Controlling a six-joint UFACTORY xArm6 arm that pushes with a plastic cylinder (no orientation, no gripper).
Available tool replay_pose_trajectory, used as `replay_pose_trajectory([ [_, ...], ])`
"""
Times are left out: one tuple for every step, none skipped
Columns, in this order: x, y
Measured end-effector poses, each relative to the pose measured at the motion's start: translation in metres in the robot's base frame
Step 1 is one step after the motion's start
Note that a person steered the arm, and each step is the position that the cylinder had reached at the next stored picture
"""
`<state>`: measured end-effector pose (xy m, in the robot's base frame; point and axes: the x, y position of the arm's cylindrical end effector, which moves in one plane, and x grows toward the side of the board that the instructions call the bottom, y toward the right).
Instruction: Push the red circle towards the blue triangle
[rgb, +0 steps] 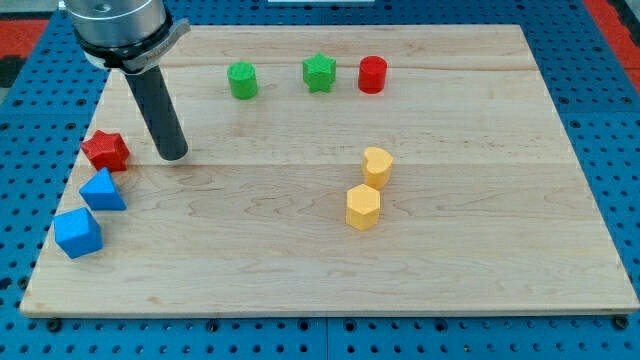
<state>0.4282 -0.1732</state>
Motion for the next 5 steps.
replay_pose_trajectory([
  [0.0, 0.0],
  [-0.003, 0.002],
  [-0.003, 0.002],
  [0.004, 0.002],
  [-0.001, 0.078],
])
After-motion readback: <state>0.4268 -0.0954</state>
